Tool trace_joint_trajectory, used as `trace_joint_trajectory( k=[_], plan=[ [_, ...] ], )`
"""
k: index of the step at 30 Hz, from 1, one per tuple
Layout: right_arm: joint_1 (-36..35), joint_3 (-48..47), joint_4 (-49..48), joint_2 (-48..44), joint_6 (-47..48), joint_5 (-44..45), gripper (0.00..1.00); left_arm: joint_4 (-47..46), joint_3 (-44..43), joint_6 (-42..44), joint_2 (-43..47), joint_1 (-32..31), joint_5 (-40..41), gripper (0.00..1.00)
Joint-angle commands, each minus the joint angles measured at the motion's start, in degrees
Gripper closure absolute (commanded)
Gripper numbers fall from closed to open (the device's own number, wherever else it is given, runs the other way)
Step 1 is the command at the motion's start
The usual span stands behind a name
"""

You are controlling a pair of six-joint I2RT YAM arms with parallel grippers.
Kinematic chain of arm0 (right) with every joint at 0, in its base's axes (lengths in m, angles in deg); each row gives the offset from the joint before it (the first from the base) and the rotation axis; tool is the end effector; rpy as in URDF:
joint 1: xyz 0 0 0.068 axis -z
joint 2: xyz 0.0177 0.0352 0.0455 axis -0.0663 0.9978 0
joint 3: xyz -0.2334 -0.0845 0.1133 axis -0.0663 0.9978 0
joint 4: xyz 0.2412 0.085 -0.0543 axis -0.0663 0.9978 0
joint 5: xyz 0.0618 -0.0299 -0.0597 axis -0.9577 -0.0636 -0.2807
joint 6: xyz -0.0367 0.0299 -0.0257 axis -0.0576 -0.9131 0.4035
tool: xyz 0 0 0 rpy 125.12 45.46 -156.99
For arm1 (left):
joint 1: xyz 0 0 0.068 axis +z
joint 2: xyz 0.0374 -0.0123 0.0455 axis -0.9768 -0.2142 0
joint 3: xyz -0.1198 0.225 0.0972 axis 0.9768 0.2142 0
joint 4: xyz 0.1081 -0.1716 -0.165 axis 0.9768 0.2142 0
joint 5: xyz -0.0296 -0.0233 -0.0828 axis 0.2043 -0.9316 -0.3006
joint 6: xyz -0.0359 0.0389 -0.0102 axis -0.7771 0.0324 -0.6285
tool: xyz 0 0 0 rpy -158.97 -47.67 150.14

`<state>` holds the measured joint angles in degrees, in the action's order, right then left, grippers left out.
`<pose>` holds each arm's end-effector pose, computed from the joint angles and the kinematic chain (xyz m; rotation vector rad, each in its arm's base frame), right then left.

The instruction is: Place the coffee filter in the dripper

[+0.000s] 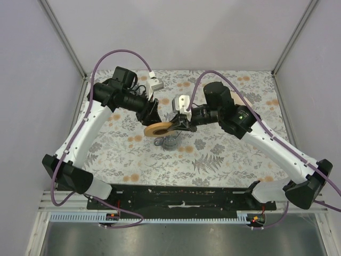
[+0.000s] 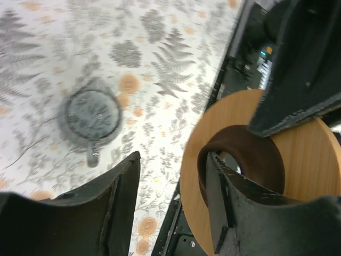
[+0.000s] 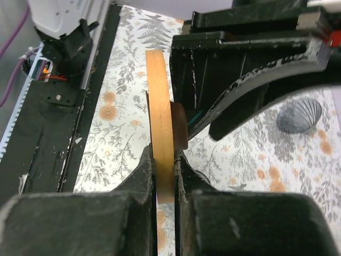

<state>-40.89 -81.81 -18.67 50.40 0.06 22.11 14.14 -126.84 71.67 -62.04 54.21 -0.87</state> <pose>0.1859 0.2180 0.4115 -1.5789 1.1690 0.8691 0.2411 -0.1340 0.3970 1.2207 2.0472 -1.0979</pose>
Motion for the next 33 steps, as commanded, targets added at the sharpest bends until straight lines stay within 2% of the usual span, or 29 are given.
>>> trace_joint_trajectory(
  k=[1,3,6,9,14,18,22,26,33],
  plan=[
    [3.7,-2.1,0.9,2.4,-17.6,5.4,1.00,-10.1,-5.9,-12.4,-1.2,6.3,19.7,0.42],
    [6.7,-2.2,0.9,3.6,-23.3,2.2,1.00,-12.6,-6.4,-14.1,-0.4,10.6,19.8,0.37],
    [11.2,-1.9,-0.6,6.8,-31.8,-3.3,1.00,-13.6,-6.7,-13.5,0.5,14.7,19.2,0.36],
    [13.5,-3.2,-1.1,12.1,-37.6,-4.6,1.00,-13.8,-4.6,-13.4,1.4,15.2,20.2,0.36],
    [17.1,-7.6,-1.2,21.6,-45.7,-14.7,1.00,-17.1,3.4,-16.4,2.7,15.1,17.4,0.34],
    [18.6,-8.6,-1.6,25.3,-47.7,-15.1,1.00,-19.0,8.6,-19.7,2.7,14.5,16.3,0.31],
    [19.1,-8.7,-1.3,29.1,-48.1,-19.9,1.00,-20.8,12.8,-20.8,3.0,13.2,16.0,0.31],
    [20.3,-8.1,-0.8,32.6,-48.6,-21.9,1.00,-21.0,13.5,-20.2,3.3,13.1,16.3,0.31],
    [20.4,-8.9,0.8,35.8,-47.1,-19.9,1.00,-21.4,13.7,-19.8,3.9,13.0,16.2,0.31]
  ],
)
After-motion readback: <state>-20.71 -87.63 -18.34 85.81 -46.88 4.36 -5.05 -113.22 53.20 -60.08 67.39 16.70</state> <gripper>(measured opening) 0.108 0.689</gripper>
